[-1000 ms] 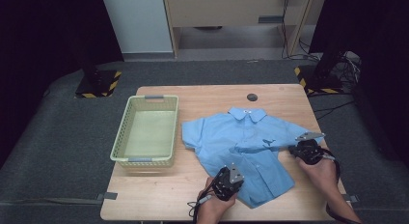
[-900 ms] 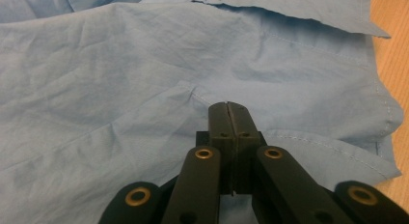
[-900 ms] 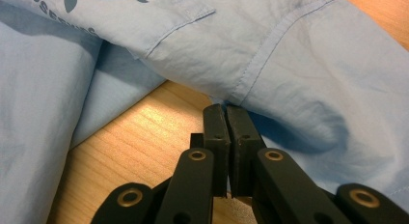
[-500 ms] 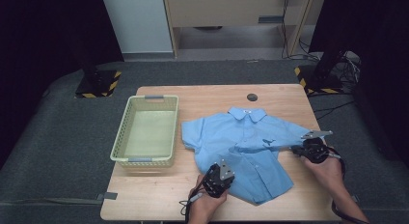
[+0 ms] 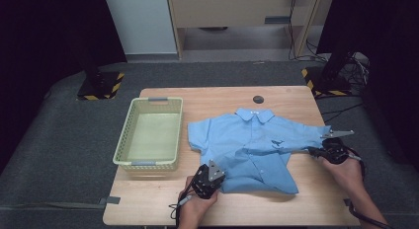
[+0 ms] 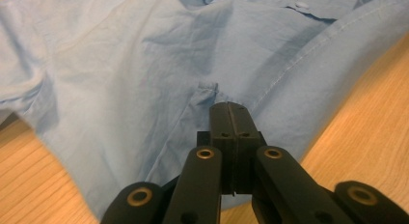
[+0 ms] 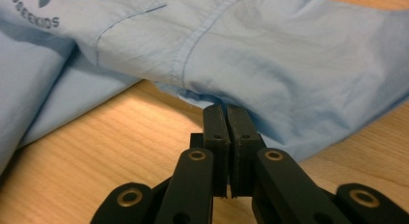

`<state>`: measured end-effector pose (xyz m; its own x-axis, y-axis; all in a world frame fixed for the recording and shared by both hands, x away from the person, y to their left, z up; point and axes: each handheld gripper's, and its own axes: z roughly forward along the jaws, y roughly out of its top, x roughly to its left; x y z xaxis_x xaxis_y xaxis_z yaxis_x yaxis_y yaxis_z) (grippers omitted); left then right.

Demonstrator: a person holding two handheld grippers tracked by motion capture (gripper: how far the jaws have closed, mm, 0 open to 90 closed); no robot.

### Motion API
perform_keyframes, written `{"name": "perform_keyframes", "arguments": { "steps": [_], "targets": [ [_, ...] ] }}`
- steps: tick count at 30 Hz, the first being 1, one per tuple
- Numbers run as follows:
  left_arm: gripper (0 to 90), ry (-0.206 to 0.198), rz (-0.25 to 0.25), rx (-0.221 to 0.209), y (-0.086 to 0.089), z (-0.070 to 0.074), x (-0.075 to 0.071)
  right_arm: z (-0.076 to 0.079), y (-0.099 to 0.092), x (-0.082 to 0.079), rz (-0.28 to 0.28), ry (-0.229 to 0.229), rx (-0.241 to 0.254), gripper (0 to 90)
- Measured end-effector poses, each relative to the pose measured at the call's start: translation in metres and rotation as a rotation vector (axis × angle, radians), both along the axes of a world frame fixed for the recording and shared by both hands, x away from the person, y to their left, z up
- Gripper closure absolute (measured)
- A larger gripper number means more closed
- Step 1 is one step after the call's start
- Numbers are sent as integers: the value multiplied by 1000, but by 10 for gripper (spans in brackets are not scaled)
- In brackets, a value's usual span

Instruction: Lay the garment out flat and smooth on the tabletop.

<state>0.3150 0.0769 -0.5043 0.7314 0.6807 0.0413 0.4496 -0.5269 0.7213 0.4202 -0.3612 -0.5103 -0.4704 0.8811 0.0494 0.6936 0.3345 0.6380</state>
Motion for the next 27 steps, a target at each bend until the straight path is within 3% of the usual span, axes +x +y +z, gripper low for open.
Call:
{"name": "perform_keyframes", "arguments": {
  "steps": [10,19,23,27],
  "targets": [
    [900,4,18,15,6,-5,5,4,-4,22,-46,13,-31,885],
    [900,0,29,18,11,-5,7,4,-14,30,-86,25,-49,884],
    [900,-6,18,23,7,-5,5,5,-8,24,-45,-2,-25,854],
    [900,-8,10,20,6,-3,3,8,1,13,-9,-30,-1,739]
  ]
}}
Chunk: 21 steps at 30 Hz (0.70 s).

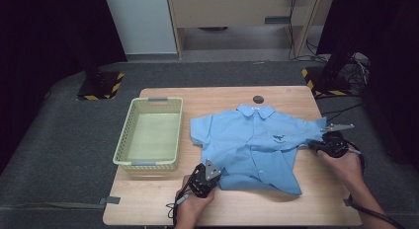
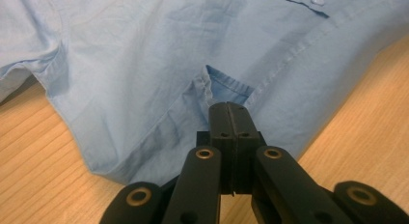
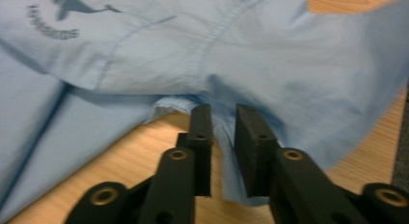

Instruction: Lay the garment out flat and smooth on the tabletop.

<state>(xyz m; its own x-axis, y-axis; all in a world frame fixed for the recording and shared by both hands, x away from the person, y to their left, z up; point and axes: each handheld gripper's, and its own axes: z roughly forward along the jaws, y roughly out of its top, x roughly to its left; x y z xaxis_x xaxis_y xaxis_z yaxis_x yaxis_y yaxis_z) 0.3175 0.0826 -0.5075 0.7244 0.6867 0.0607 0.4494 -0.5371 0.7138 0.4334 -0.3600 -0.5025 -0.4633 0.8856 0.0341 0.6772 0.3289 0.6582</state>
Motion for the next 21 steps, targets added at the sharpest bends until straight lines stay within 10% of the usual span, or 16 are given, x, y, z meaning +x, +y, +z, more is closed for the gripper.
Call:
{"name": "perform_keyframes", "arguments": {
  "steps": [10,21],
  "targets": [
    [900,-5,-25,2,-2,5,-11,-5,20,-10,22,-30,28,599],
    [900,-9,-33,1,-2,7,-12,-12,36,-22,71,-68,15,679]
  ]
}}
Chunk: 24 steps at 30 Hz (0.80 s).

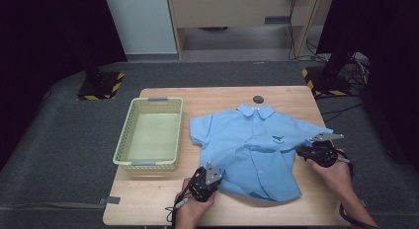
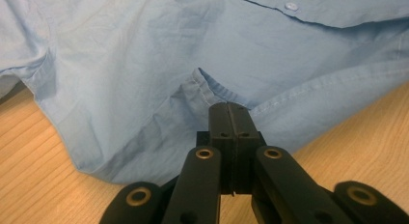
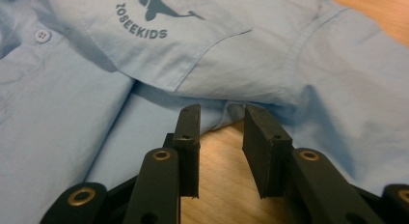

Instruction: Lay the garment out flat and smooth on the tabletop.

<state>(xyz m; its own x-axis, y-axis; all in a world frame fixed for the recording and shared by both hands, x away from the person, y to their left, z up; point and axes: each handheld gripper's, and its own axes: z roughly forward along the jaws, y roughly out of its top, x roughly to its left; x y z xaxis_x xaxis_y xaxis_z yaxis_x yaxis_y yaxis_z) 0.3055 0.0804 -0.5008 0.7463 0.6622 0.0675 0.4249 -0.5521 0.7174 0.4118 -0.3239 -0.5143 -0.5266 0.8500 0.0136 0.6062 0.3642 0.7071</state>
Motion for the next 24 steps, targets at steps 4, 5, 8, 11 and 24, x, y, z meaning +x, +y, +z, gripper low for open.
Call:
{"name": "perform_keyframes", "arguments": {
  "steps": [4,5,8,11,24],
  "targets": [
    [900,5,-9,11,-2,-2,-1,-2,7,1,-6,-10,-7,661],
    [900,5,-11,10,-2,-2,-1,-3,8,2,-15,-1,-16,654],
    [900,3,-11,9,-3,-2,-1,-7,10,7,-52,34,-9,610],
    [900,2,-11,7,-3,-1,-1,-10,12,12,-79,51,8,550],
    [900,10,-27,11,-8,-5,-2,-12,20,22,-115,84,84,530]
  ]
}}
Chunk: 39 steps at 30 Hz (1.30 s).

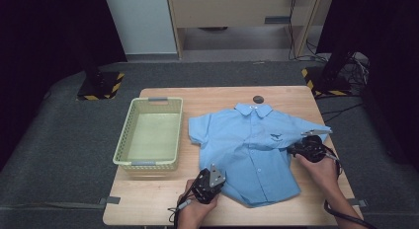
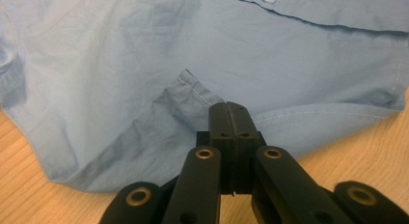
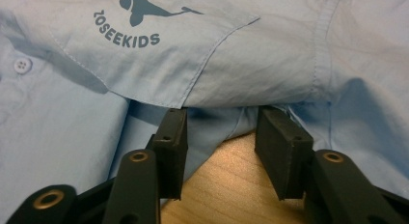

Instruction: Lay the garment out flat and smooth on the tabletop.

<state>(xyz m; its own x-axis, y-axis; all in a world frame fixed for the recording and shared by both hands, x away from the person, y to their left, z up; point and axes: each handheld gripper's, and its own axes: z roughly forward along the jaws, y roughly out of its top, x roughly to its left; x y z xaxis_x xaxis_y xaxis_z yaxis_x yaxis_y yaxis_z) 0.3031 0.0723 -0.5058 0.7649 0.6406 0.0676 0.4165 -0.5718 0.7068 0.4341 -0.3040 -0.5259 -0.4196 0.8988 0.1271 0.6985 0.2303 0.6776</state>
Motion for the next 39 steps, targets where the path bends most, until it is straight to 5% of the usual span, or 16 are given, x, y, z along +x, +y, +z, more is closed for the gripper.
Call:
{"name": "perform_keyframes", "arguments": {
  "steps": [5,11,16,25,39],
  "targets": [
    [900,2,-1,1,-1,0,0,-1,0,1,-10,2,19,492],
    [900,1,-7,1,-2,0,-1,-1,9,-1,1,-20,-28,509],
    [900,1,-11,2,-4,0,-2,-4,18,-5,-2,-65,-51,642],
    [900,-5,-6,0,-1,3,-3,-1,20,-2,44,-40,-55,893],
    [900,-1,49,13,15,1,-5,10,-2,8,50,-31,-134,900]
  ]
}}
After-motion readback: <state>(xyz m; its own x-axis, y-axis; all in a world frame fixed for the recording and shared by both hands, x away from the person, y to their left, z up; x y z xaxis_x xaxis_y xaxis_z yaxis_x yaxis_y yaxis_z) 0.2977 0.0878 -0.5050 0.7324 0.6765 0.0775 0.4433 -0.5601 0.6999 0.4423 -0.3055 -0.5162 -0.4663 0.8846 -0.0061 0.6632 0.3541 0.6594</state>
